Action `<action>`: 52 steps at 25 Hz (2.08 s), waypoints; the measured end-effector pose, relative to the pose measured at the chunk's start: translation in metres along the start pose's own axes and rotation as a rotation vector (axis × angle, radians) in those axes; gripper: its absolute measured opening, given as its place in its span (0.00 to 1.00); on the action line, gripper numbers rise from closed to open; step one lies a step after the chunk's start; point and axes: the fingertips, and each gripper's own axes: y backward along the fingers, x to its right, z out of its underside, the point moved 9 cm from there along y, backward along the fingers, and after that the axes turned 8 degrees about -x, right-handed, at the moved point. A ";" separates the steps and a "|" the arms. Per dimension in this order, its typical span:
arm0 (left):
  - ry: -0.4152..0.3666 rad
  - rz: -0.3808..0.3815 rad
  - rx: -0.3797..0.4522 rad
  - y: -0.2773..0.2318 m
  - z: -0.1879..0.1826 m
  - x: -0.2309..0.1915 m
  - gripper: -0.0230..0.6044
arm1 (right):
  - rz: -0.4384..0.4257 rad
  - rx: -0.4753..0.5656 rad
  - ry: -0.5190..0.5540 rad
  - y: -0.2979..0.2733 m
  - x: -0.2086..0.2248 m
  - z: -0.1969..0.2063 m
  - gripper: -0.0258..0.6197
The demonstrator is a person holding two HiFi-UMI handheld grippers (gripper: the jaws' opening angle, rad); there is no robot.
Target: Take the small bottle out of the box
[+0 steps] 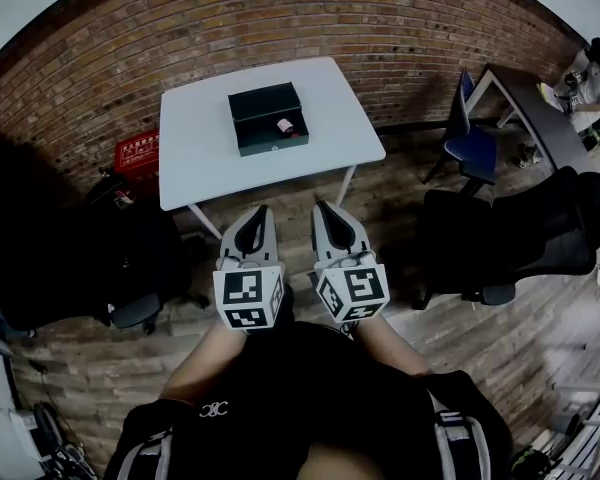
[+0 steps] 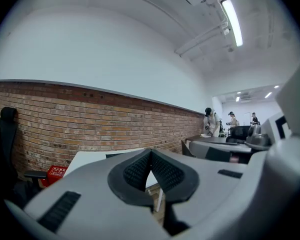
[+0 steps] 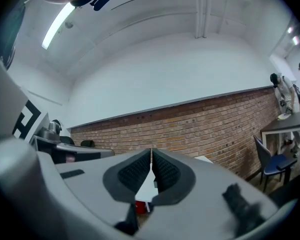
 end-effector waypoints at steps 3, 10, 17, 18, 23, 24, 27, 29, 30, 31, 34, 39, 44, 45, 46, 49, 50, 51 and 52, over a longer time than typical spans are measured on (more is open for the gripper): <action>0.001 0.009 0.001 -0.020 -0.003 -0.010 0.05 | 0.004 -0.013 0.001 -0.020 0.006 0.001 0.09; 0.011 0.030 0.003 -0.075 -0.020 -0.038 0.05 | 0.019 -0.023 0.036 -0.074 0.024 -0.009 0.09; 0.030 0.062 -0.024 -0.133 -0.048 -0.074 0.05 | 0.032 -0.046 0.013 -0.140 0.042 -0.026 0.09; 0.031 0.064 -0.027 -0.141 -0.051 -0.079 0.05 | 0.033 -0.049 0.011 -0.149 0.044 -0.028 0.09; 0.038 0.077 -0.040 -0.181 -0.063 -0.108 0.05 | 0.033 -0.074 0.011 -0.198 0.052 -0.034 0.09; 0.041 0.081 -0.043 -0.189 -0.065 -0.114 0.05 | 0.033 -0.079 0.012 -0.208 0.054 -0.036 0.09; 0.050 0.089 -0.052 -0.212 -0.072 -0.135 0.05 | 0.036 -0.092 0.021 -0.240 0.057 -0.041 0.09; 0.061 0.092 -0.057 -0.227 -0.077 -0.150 0.05 | 0.038 -0.102 0.026 -0.262 0.057 -0.046 0.09; 0.068 0.094 -0.059 -0.233 -0.079 -0.158 0.05 | 0.038 -0.108 0.027 -0.272 0.057 -0.048 0.09; 0.075 0.096 -0.062 -0.240 -0.081 -0.165 0.05 | 0.038 -0.113 0.029 -0.282 0.056 -0.049 0.09; 0.091 0.104 -0.074 -0.257 -0.083 -0.182 0.05 | 0.038 -0.136 0.035 -0.305 0.056 -0.052 0.09; 0.110 0.123 -0.092 -0.282 -0.079 -0.203 0.05 | 0.054 -0.175 0.046 -0.336 0.061 -0.049 0.09; 0.124 0.132 -0.102 -0.298 -0.079 -0.218 0.05 | 0.065 -0.198 0.050 -0.356 0.065 -0.050 0.09; 0.128 0.130 -0.107 -0.299 -0.078 -0.220 0.05 | 0.064 -0.207 0.049 -0.359 0.066 -0.049 0.09; 0.132 0.125 -0.112 -0.301 -0.077 -0.222 0.05 | 0.063 -0.215 0.049 -0.361 0.068 -0.048 0.09; 0.139 0.098 -0.120 -0.307 -0.075 -0.229 0.05 | 0.057 -0.228 0.051 -0.370 0.073 -0.045 0.09; 0.140 0.087 -0.121 -0.308 -0.074 -0.232 0.05 | 0.053 -0.230 0.052 -0.373 0.075 -0.045 0.09; 0.142 0.076 -0.122 -0.309 -0.073 -0.234 0.05 | 0.049 -0.232 0.054 -0.376 0.077 -0.045 0.09; 0.142 0.063 -0.124 -0.310 -0.072 -0.235 0.05 | 0.043 -0.235 0.057 -0.378 0.078 -0.044 0.09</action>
